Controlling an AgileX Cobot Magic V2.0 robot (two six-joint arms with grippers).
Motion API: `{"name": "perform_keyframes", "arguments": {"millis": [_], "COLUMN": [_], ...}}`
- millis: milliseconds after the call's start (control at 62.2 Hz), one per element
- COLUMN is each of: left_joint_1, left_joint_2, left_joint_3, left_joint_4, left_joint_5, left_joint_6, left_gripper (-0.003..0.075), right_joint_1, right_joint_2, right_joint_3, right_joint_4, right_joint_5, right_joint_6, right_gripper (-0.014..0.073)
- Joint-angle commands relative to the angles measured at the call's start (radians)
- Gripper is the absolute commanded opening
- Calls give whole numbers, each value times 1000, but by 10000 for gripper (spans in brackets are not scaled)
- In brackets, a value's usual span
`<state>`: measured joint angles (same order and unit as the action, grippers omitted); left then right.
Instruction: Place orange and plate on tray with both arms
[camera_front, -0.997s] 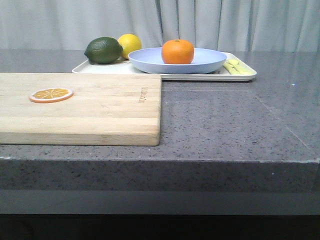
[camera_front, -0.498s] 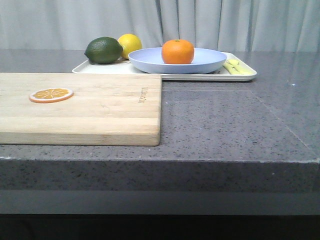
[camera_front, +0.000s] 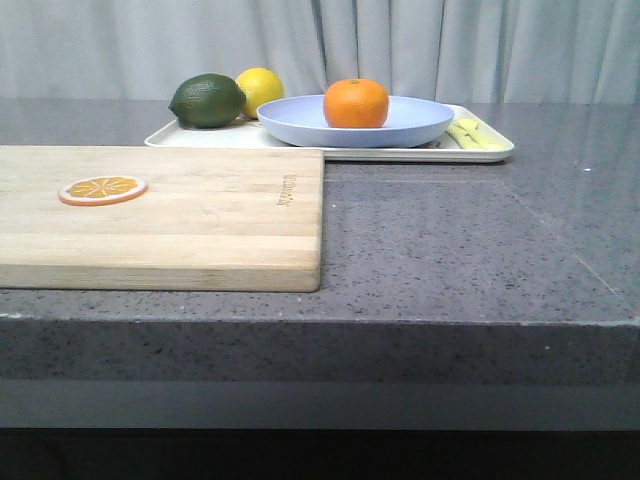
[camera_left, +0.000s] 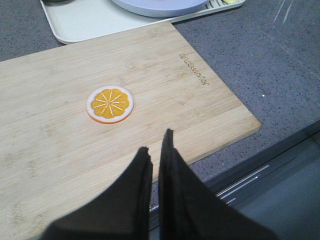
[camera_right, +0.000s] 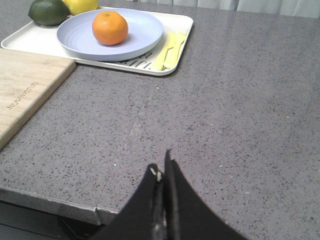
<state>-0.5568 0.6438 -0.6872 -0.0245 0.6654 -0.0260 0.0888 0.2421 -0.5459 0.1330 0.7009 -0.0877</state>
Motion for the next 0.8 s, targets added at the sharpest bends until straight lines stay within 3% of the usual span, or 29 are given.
{"name": "perform_keyframes", "arguments": {"millis": [0, 579, 788], "left_joint_1": [1, 1, 115], "left_joint_2": [-2, -20, -143], "left_joint_3": [-24, -15, 67], "left_joint_4": [-3, -5, 13], "left_joint_5": [-78, -84, -99], "left_joint_6": [1, 1, 1], "left_gripper": [-20, -20, -20], "right_joint_1": [-1, -1, -1], "right_joint_2": [8, 8, 8], "right_joint_3": [-16, 1, 1], "right_joint_4": [-9, -9, -9], "right_joint_5": [-88, -84, -85], "right_joint_6": [-11, -11, -11], "right_gripper": [-67, -67, -67]}}
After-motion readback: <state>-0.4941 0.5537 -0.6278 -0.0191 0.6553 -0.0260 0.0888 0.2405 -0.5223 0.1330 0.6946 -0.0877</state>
